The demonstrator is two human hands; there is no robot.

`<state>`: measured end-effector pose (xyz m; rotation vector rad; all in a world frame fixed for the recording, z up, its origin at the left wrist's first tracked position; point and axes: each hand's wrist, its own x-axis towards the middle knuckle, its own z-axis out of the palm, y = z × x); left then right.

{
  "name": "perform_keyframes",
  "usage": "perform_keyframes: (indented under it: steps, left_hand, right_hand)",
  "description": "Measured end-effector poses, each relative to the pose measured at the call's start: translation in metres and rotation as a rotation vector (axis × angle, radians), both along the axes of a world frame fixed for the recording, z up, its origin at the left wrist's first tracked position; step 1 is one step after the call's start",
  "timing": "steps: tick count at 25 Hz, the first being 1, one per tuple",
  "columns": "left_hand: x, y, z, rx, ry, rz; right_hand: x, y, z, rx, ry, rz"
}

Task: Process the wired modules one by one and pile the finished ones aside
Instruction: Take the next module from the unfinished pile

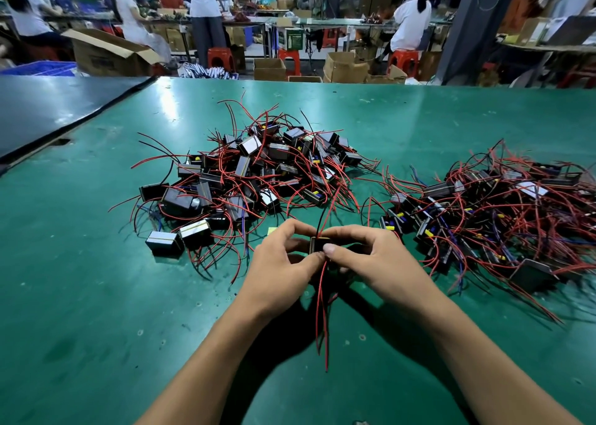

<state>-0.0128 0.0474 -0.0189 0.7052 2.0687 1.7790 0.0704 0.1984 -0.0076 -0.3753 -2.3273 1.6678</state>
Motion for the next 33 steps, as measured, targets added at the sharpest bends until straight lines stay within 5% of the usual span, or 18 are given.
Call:
perform_keyframes:
  steps: [8,19,25,33]
  left_hand:
    - [-0.024,-0.010,0.004,0.094,-0.186,0.144]
    - [-0.031,-0.002,-0.001,0.193,-0.349,0.183]
    - [-0.028,-0.005,0.005,0.214,-0.388,0.187]
    - [-0.019,-0.004,0.007,0.154,-0.384,0.129]
  right_hand:
    - [-0.026,-0.009,0.006,0.102,-0.052,-0.115]
    - [-0.134,0.005,0.005,0.956,-0.448,-0.316]
    - [-0.137,0.018,0.002,1.158,-0.333,-0.297]
    - [-0.113,0.016,0.002,1.044,-0.318,-0.243]
